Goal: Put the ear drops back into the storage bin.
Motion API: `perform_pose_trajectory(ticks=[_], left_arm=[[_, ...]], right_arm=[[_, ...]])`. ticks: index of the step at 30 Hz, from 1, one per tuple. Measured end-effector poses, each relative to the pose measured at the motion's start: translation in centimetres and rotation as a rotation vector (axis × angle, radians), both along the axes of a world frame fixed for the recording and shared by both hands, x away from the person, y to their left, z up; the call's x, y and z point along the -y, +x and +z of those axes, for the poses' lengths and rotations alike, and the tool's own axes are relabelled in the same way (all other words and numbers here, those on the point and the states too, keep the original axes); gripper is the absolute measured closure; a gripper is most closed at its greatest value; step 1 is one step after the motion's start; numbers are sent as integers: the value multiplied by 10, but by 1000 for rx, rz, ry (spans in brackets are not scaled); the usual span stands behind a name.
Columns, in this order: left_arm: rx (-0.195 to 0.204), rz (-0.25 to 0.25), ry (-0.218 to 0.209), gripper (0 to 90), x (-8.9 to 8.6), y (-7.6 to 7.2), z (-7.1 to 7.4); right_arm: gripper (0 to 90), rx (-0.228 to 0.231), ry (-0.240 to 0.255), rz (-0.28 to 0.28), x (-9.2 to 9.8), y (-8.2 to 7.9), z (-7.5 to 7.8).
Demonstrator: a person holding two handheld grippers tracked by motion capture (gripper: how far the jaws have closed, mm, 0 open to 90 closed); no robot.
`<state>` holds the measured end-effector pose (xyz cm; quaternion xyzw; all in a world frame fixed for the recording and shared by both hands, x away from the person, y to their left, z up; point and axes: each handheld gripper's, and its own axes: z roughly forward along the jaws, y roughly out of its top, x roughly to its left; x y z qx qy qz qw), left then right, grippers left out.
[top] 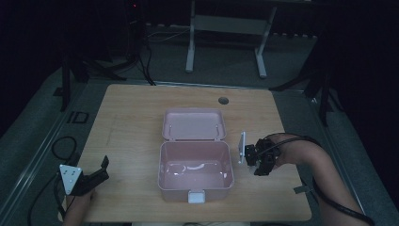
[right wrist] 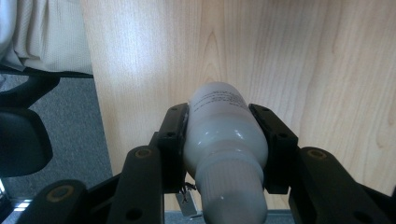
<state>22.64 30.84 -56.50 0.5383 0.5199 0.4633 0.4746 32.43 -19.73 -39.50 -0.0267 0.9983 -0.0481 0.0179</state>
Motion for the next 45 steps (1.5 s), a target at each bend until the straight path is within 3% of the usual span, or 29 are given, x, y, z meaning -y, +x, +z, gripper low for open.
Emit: perform_pose_trajectory(ticks=[12,18,24,45], left_arm=[[-2,0,-1,23,0,0,0],[-2,-1,-2,23,0,0,0],[-2,-1,-1,23,0,0,0],[-3,-3,-2,24,0,0,0]], right_arm=[[593,35,-3,8,-12,-2,27],[593,29,12,21,-20,-4,33],[593,24,22,20,-30,-5,37],[593,3,44,105,-73,-12,43]])
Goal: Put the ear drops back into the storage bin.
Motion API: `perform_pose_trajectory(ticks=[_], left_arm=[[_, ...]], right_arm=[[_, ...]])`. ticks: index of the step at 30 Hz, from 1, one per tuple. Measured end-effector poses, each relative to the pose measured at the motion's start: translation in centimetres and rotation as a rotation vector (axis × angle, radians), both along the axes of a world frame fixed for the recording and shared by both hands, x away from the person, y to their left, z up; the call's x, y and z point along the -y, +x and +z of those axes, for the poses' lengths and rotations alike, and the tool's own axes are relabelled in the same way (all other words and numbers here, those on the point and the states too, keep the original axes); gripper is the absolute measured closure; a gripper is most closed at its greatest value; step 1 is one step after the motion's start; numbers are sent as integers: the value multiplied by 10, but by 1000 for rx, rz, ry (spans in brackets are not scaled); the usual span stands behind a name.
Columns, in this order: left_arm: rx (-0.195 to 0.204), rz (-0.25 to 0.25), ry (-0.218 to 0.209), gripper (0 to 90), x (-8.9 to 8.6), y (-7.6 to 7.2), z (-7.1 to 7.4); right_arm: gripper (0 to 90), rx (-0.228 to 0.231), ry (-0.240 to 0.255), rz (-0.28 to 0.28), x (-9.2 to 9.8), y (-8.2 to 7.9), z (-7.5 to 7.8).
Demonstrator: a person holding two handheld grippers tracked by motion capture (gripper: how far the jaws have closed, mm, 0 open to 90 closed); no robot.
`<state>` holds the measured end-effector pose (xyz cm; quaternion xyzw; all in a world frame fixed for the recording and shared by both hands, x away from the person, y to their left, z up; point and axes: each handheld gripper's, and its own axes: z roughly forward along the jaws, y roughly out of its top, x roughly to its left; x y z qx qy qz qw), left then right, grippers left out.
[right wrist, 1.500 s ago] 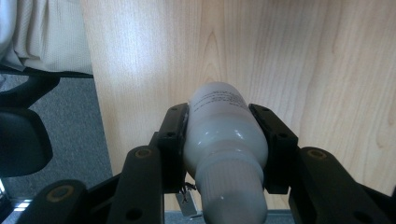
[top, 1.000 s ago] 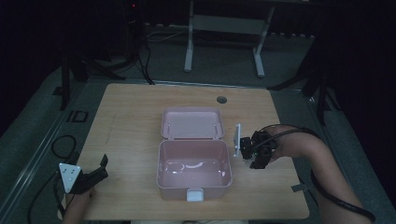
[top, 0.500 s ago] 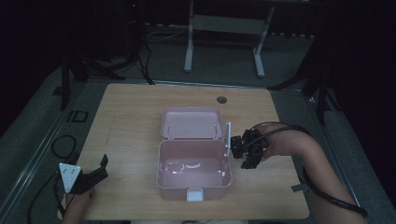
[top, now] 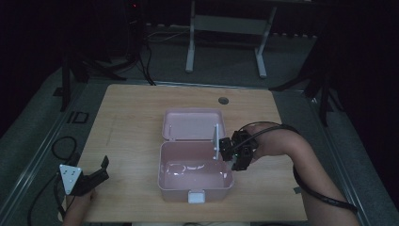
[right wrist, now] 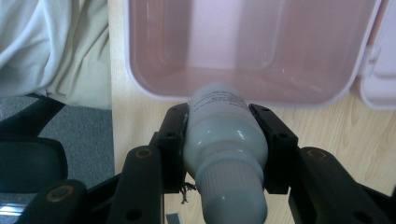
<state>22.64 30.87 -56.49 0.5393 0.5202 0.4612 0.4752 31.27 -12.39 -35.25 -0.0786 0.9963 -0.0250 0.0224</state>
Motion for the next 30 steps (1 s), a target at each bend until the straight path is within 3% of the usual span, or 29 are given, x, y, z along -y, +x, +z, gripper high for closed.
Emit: perform_pose_trajectory(ticks=[17,30], left_arm=[[-2,-2,1,23,0,0,0],[-1,-1,2,24,0,0,0]], right_arm=[[593,-28,-26,52,-29,-2,-19],[593,-71,-49,78,-37,-1,-55]])
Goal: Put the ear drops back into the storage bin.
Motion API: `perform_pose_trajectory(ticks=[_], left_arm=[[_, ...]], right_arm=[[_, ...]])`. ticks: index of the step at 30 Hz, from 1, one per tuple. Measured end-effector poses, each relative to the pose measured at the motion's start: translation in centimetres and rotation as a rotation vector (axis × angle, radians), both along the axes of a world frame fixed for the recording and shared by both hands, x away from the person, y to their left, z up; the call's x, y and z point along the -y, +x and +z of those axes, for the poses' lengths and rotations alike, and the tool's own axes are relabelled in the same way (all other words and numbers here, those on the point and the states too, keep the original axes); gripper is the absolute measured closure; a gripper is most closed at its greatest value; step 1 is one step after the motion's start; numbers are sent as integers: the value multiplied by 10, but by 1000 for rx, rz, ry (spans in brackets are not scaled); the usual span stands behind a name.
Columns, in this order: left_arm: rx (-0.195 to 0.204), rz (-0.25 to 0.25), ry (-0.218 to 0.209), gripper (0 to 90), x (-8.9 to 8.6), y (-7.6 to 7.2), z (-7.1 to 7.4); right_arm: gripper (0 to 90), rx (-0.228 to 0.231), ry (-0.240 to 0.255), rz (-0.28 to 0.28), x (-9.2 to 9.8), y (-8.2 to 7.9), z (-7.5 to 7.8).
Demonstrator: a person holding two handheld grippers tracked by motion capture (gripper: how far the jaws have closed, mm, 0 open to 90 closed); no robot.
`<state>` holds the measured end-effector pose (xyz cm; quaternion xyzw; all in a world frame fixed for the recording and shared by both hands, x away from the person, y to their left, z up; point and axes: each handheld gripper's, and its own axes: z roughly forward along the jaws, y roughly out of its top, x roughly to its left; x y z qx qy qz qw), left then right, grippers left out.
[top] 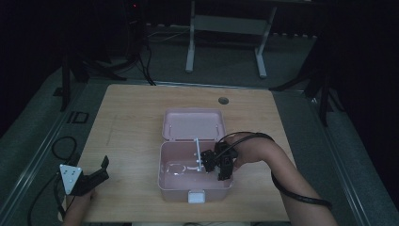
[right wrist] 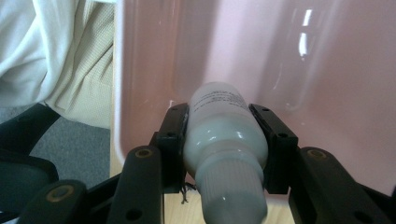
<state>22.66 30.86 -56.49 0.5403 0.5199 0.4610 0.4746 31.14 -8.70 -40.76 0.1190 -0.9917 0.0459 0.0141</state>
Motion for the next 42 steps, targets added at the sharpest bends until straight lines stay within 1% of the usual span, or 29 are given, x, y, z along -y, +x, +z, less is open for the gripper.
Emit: perform_pose_trajectory(ticks=[6,13,17,21,25,28,31,33,34,35,37,40,42], left_arm=[[0,0,-2,24,0,0,0],[-2,-1,0,24,0,0,0],[-2,-1,0,24,0,0,0],[-2,-2,0,24,0,0,0],[-4,0,-1,23,0,0,0],[-6,0,-2,24,0,0,0],[-6,3,-3,24,0,0,0],[-5,8,-6,24,0,0,0],[-4,9,-7,24,0,0,0],[-5,11,-7,24,0,0,0],[-6,11,-8,24,0,0,0],[-8,10,-3,24,0,1,0],[-8,10,-3,24,0,1,0]], right_arm=[[593,-10,-44,7,-1,3,-22],[593,-12,-52,20,-4,7,-41],[593,-4,-44,30,-7,9,-46],[593,4,-68,49,-10,10,-54],[593,-13,-82,52,-12,10,-62],[593,-16,-101,53,-13,12,-69],[593,-29,-95,46,-13,13,-74],[592,-36,-103,40,-13,14,-78],[592,-31,-107,43,-13,14,-80],[592,-23,-110,41,-13,14,-80],[592,-27,-111,49,-13,13,-80],[591,-32,-114,35,-13,14,-80],[588,-29,-120,36,-14,13,-80]])
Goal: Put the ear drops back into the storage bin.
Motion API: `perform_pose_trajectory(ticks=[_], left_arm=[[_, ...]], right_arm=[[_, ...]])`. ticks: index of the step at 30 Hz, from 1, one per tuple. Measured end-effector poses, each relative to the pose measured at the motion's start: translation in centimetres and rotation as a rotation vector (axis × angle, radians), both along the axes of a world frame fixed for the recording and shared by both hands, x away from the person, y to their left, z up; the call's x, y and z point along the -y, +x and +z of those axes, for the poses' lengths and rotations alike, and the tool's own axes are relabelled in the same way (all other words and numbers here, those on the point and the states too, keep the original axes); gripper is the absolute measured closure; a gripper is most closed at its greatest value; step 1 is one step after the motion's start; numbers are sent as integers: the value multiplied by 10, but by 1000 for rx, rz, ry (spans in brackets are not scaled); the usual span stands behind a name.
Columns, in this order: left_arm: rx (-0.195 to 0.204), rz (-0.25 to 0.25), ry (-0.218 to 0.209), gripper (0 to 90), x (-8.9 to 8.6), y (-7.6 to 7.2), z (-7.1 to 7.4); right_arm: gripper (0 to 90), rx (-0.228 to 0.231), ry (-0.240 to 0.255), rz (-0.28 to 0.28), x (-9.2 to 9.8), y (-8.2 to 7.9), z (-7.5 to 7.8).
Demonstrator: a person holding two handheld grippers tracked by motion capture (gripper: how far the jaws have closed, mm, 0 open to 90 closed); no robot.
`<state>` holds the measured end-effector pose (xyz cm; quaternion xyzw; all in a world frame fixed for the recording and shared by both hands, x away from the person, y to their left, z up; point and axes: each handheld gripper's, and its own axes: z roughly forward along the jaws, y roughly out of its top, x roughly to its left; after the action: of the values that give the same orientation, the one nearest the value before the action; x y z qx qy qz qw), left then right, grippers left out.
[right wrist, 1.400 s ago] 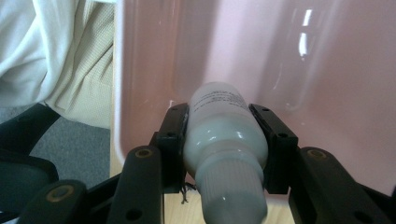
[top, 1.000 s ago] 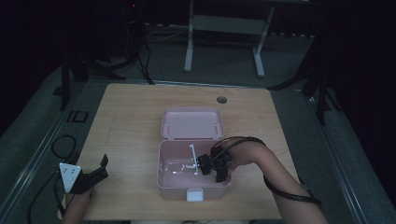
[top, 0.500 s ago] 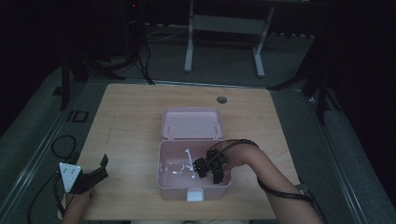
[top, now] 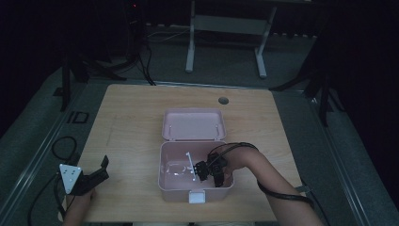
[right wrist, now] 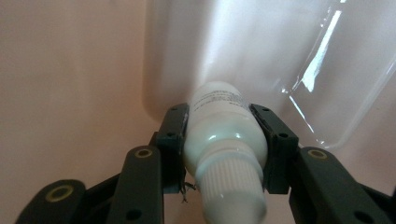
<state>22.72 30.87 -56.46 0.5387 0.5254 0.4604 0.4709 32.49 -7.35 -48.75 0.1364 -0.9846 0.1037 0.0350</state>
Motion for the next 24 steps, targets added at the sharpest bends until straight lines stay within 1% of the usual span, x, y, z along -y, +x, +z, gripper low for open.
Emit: perform_pose_trajectory(ticks=[8,12,16,22,23,24], left_arm=[[-2,-6,-1,24,0,0,0],[3,-9,2,23,0,0,0],[0,-10,3,24,0,0,0],[-1,-10,4,24,0,0,0],[-1,-10,4,24,0,0,0],[0,-10,4,24,0,0,0]], right_arm=[[581,4,-16,6,-1,-2,-1],[561,3,-8,-4,0,-2,2],[556,20,21,-13,0,-2,13],[489,49,58,-38,2,1,34],[489,49,58,-38,2,1,34],[484,54,66,-42,3,1,37]])
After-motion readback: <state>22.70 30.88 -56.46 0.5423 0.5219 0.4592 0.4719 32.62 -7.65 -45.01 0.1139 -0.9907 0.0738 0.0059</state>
